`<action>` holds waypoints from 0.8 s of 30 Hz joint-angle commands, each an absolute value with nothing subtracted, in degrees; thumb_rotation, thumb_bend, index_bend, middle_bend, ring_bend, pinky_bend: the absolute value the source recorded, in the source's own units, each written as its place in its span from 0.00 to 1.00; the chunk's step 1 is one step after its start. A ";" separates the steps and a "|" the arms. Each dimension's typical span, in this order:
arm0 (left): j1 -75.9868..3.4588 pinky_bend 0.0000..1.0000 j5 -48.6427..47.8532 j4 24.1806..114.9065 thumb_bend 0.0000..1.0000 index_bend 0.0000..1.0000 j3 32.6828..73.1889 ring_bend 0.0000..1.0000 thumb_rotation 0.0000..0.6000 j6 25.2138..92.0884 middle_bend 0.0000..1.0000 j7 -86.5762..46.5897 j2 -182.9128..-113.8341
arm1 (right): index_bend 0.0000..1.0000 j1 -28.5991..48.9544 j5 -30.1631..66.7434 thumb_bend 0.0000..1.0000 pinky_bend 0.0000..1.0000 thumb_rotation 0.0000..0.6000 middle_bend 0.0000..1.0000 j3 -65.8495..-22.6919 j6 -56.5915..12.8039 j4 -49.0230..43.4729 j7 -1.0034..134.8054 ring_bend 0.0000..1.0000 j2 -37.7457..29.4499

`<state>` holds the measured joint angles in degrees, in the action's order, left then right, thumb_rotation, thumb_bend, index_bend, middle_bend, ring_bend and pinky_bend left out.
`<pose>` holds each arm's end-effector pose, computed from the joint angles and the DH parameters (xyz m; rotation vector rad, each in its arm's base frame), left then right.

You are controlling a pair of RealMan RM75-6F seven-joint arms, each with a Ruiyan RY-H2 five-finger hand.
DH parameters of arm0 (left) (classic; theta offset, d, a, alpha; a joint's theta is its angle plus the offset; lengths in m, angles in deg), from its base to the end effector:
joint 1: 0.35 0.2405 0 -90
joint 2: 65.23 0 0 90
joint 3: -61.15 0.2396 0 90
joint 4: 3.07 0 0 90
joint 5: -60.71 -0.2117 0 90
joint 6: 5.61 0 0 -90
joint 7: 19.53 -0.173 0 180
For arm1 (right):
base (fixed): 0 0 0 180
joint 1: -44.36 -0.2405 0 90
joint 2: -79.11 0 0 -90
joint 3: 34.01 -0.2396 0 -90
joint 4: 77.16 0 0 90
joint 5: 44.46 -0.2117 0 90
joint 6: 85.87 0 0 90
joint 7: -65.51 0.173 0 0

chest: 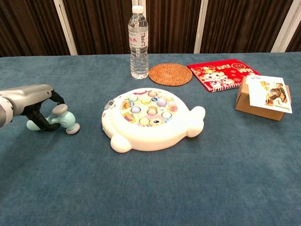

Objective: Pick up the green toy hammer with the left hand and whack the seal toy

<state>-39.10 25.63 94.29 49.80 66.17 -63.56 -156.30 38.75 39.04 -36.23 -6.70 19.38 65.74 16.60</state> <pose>-0.1680 0.3244 -0.0225 -1.5621 -1.1294 -0.5916 -0.2958 -0.2081 0.1359 1.4076 -1.0379 0.8630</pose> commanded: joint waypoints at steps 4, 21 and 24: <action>-39.17 0.07 25.89 94.19 0.55 0.48 50.00 0.00 1.00 66.22 0.16 -63.40 -156.46 | 0.00 38.77 39.04 0.27 0.00 1.00 0.00 -36.22 -6.68 19.39 65.76 0.00 16.62; -39.18 0.18 24.13 94.17 0.64 0.57 49.89 0.09 1.00 66.78 0.26 -61.80 -156.34 | 0.00 38.78 38.84 0.27 0.00 1.00 0.00 -36.26 -6.75 19.47 65.88 0.00 16.63; -39.06 0.30 22.76 94.54 0.67 0.58 49.84 0.17 1.00 66.96 0.31 -60.82 -156.21 | 0.00 38.79 38.85 0.27 0.00 1.00 0.00 -36.27 -6.73 19.49 65.93 0.00 16.66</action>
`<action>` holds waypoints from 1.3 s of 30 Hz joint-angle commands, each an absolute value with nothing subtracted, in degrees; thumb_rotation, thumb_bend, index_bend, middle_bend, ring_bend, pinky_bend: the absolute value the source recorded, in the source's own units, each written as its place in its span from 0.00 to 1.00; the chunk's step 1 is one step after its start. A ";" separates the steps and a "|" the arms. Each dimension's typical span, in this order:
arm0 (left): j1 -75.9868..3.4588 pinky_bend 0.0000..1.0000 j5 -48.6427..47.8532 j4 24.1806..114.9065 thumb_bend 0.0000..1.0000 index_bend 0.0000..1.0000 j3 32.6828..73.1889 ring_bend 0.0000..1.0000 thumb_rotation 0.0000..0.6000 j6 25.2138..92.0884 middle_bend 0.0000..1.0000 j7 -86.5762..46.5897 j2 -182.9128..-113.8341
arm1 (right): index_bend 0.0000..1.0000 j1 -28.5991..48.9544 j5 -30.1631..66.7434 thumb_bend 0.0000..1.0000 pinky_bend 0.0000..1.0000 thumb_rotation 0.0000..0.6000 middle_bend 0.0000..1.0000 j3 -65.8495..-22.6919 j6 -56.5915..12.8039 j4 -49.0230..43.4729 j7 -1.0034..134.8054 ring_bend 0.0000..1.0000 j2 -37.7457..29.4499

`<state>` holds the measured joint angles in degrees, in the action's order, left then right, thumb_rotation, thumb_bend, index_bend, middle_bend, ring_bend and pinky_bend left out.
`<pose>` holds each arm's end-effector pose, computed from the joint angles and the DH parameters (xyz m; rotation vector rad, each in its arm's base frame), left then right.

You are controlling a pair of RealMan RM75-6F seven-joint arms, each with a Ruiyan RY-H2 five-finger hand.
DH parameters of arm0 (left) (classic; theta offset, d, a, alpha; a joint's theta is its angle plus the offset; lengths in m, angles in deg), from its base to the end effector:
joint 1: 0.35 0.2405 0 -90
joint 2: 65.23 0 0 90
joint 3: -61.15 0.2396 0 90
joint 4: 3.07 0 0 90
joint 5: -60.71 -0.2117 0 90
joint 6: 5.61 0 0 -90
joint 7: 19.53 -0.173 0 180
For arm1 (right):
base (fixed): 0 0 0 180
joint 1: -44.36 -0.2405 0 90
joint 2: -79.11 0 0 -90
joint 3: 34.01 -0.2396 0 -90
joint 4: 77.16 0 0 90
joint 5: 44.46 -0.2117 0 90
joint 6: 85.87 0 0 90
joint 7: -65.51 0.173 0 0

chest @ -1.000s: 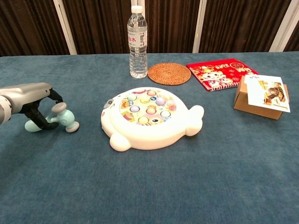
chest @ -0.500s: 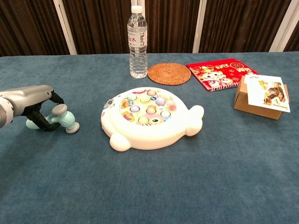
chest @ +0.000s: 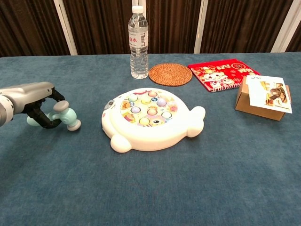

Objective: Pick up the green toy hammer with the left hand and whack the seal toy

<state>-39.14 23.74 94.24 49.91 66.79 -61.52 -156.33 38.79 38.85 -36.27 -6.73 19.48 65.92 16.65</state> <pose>-0.1636 0.3260 -0.0199 -1.5513 -1.1256 -0.6383 -0.2961 -0.2080 0.1362 1.4027 -1.0429 0.8641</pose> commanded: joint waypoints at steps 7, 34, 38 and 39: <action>-39.34 0.41 20.14 96.00 0.70 0.59 49.56 0.25 1.00 66.92 0.39 -59.81 -155.43 | 0.00 38.81 38.77 0.27 0.00 1.00 0.00 -36.28 -6.76 19.51 66.02 0.00 16.72; -54.20 0.42 30.93 95.75 0.71 0.60 39.12 0.27 1.00 66.50 0.40 -73.14 -158.82 | 0.00 38.63 37.06 0.27 0.00 1.00 0.00 -36.79 -7.77 19.43 67.29 0.00 16.65; -57.44 0.42 32.70 92.69 0.71 0.60 38.43 0.27 1.00 66.21 0.40 -74.95 -161.47 | 0.00 38.57 36.73 0.27 0.00 1.00 0.00 -36.88 -8.06 19.53 67.72 0.00 16.71; -58.44 0.42 33.06 91.65 0.71 0.60 38.46 0.27 1.00 66.15 0.40 -75.82 -162.11 | 0.00 38.56 36.64 0.27 0.00 1.00 0.00 -36.92 -8.12 19.53 67.86 0.00 16.73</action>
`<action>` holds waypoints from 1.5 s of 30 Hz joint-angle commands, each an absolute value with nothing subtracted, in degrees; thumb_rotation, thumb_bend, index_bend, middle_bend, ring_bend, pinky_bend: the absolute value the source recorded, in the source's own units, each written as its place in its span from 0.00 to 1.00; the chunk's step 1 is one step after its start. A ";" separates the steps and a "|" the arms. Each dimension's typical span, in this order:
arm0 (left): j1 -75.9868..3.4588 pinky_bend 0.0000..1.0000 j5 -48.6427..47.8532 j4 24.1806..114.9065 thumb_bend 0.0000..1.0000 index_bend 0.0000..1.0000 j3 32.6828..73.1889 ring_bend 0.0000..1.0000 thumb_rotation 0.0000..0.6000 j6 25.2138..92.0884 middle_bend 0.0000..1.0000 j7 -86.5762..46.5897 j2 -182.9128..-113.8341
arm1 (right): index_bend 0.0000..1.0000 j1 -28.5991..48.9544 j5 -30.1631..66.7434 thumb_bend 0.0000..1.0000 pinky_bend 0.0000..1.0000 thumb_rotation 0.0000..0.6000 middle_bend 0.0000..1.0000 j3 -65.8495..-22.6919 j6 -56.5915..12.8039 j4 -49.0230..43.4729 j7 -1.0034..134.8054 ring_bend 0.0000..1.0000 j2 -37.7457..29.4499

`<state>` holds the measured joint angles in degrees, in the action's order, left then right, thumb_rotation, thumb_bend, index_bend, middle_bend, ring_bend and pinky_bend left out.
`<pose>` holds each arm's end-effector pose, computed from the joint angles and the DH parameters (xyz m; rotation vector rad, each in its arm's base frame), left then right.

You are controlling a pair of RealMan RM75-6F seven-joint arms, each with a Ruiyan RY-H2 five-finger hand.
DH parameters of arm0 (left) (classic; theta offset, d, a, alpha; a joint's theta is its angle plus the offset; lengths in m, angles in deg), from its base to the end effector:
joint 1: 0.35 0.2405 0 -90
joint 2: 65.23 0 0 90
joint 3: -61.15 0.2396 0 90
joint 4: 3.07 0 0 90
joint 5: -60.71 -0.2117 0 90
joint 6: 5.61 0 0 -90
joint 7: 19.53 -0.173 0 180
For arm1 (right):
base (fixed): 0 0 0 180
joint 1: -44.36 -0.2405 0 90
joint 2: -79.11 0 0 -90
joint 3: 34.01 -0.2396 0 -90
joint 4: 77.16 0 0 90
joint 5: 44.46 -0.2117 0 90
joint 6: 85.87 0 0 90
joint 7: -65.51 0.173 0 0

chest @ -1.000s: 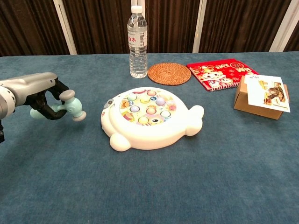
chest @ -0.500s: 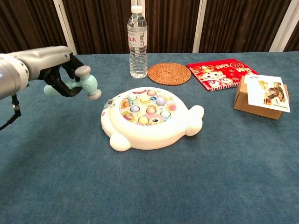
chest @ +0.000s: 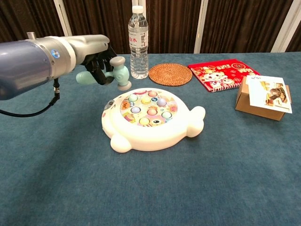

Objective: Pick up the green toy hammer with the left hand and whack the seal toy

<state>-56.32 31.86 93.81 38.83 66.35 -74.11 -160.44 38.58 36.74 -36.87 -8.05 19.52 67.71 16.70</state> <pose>-0.0347 0.3730 -0.0199 -1.6742 -0.9445 -0.7783 -0.3014 -0.2108 0.1365 1.3659 -1.0908 0.8659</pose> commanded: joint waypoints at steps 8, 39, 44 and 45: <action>-61.15 0.42 34.01 88.62 0.71 0.60 39.30 0.27 1.00 66.10 0.40 -78.19 -163.63 | 0.00 38.48 36.29 0.27 0.00 1.00 0.00 -37.03 -8.47 19.53 68.47 0.00 16.81; -62.42 0.42 34.69 82.86 0.71 0.59 41.76 0.27 1.00 64.02 0.41 -75.34 -166.64 | 0.00 38.45 36.14 0.27 0.00 1.00 0.00 -37.06 -8.63 19.75 68.58 0.00 16.90; -62.93 0.42 33.34 83.89 0.71 0.59 40.96 0.27 1.00 65.04 0.41 -75.00 -166.52 | 0.00 38.47 36.23 0.27 0.00 1.00 0.00 -37.02 -8.57 19.81 68.57 0.00 16.92; -63.18 0.42 33.23 84.38 0.71 0.59 40.50 0.27 1.00 65.33 0.41 -75.10 -166.38 | 0.00 38.48 36.24 0.27 0.00 1.00 0.00 -37.03 -8.55 19.83 68.57 0.00 16.92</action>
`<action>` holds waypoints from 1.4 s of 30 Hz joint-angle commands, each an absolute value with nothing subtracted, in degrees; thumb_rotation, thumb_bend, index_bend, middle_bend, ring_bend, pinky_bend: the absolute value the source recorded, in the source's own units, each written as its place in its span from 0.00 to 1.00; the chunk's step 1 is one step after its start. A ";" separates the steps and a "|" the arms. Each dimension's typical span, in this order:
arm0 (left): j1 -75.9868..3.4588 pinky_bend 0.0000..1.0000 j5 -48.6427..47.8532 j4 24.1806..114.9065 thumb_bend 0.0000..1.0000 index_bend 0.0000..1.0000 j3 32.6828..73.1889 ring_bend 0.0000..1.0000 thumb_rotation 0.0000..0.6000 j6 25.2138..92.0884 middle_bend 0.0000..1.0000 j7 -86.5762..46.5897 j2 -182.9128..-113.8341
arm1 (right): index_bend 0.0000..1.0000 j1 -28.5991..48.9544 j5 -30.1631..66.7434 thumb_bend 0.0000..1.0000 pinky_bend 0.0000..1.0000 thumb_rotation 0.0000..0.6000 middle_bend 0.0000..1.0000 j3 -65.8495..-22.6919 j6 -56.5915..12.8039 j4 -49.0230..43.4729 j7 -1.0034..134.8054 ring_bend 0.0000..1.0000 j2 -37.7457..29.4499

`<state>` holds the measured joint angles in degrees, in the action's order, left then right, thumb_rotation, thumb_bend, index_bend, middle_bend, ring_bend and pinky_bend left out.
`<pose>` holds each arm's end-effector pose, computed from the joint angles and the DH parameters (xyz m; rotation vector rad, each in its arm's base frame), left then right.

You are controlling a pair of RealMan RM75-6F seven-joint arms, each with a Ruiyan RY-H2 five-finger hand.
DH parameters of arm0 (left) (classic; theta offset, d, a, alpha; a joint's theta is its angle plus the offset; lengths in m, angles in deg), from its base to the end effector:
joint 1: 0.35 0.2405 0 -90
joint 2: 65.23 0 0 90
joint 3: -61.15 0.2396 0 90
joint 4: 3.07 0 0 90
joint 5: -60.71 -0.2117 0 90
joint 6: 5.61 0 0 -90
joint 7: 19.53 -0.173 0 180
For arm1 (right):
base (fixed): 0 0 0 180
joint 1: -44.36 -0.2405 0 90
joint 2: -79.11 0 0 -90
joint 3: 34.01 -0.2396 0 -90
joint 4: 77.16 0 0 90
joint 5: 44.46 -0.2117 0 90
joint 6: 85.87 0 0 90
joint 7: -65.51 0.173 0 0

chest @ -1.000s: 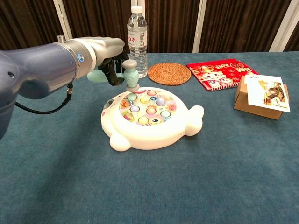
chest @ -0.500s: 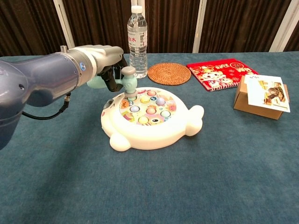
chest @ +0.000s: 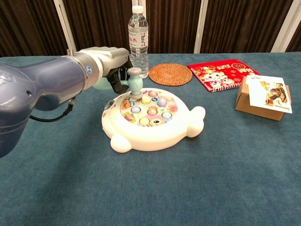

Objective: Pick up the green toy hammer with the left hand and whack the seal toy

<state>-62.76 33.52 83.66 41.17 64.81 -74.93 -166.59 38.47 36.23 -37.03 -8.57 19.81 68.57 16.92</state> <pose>-0.0204 0.3827 -0.0537 -1.7279 -0.8588 -0.7277 -0.3019 -0.2116 0.1367 1.3558 -1.1110 0.8717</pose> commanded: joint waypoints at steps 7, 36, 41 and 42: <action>-65.30 0.42 34.21 86.82 0.71 0.59 38.77 0.27 1.00 66.26 0.41 -77.10 -166.28 | 0.00 38.47 36.22 0.27 0.00 1.00 0.00 -37.04 -8.59 19.97 68.74 0.00 16.99; -66.19 0.42 33.74 81.35 0.71 0.59 41.31 0.27 1.00 64.89 0.41 -76.85 -169.81 | 0.00 38.38 35.49 0.27 0.00 1.00 0.00 -37.18 -9.18 20.11 69.37 0.00 17.10; -65.91 0.42 33.12 83.24 0.71 0.59 40.18 0.27 1.00 65.73 0.41 -76.09 -168.72 | 0.00 38.40 35.49 0.27 0.00 1.00 0.00 -37.17 -9.12 20.15 69.24 0.00 17.12; -65.75 0.42 33.08 83.90 0.71 0.59 40.01 0.27 1.00 65.97 0.41 -75.98 -168.33 | 0.00 38.40 35.49 0.27 0.00 1.00 0.00 -37.18 -9.11 20.16 69.20 0.00 17.12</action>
